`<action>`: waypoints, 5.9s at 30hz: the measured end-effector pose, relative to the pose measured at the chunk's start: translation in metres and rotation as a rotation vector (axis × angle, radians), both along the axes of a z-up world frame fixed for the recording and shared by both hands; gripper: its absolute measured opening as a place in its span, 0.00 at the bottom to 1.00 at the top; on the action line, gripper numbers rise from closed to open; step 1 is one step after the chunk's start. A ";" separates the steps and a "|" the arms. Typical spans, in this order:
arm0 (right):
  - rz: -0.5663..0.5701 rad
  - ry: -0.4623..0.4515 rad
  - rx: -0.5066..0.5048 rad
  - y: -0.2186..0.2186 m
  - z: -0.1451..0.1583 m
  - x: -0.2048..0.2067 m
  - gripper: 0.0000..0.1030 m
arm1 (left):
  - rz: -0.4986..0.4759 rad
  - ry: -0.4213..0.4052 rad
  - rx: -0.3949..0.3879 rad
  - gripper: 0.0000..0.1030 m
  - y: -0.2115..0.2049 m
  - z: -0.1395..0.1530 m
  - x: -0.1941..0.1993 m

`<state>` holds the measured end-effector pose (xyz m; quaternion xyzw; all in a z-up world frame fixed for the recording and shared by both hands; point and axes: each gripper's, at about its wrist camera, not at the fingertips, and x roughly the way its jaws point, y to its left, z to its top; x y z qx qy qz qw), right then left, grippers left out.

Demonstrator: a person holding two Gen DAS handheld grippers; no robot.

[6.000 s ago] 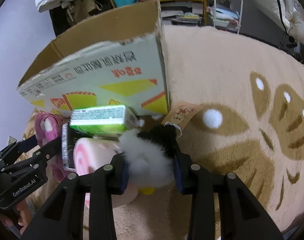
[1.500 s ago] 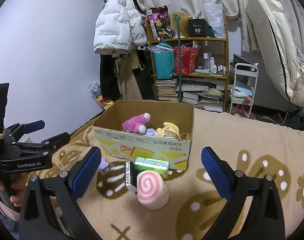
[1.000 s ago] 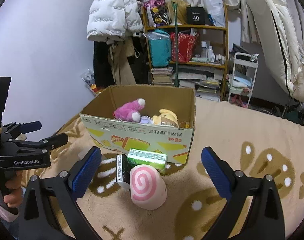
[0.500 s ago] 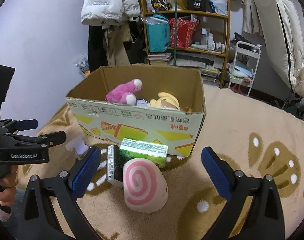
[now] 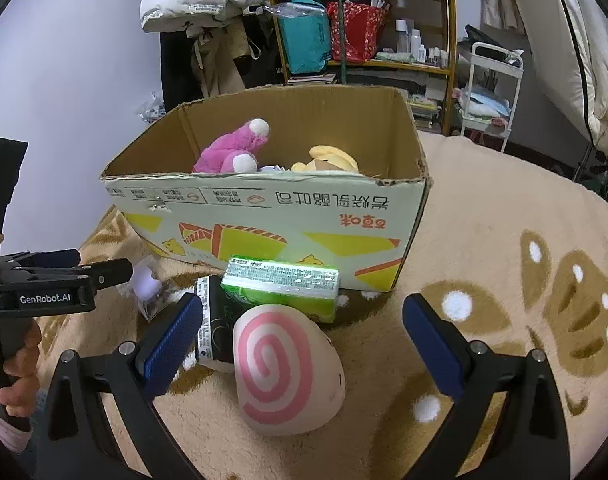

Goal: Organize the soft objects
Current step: 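Withdraw both open grippers from the box toward the remaining items, then grasp the clear bag with the left gripper while the right grasps the pink swirl cushion, then lift the clear bag and swirl cushion with both grippers and carry them over the box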

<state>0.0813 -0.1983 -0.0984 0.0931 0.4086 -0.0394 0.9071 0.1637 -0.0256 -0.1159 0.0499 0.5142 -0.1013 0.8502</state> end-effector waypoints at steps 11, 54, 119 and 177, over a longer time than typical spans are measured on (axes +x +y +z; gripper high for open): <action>-0.029 0.057 0.022 -0.007 -0.014 0.007 1.00 | -0.049 0.044 0.007 0.95 -0.012 -0.021 0.009; -0.049 0.144 0.109 -0.018 -0.039 0.019 1.00 | -0.137 0.032 0.119 0.98 -0.045 -0.066 0.032; -0.040 0.063 0.067 -0.017 -0.010 -0.008 0.41 | 0.004 -0.113 -0.028 0.70 -0.004 -0.001 -0.031; -0.014 -0.423 -0.091 -0.016 0.092 0.000 0.42 | -0.055 -0.631 -0.111 0.71 -0.031 0.092 -0.015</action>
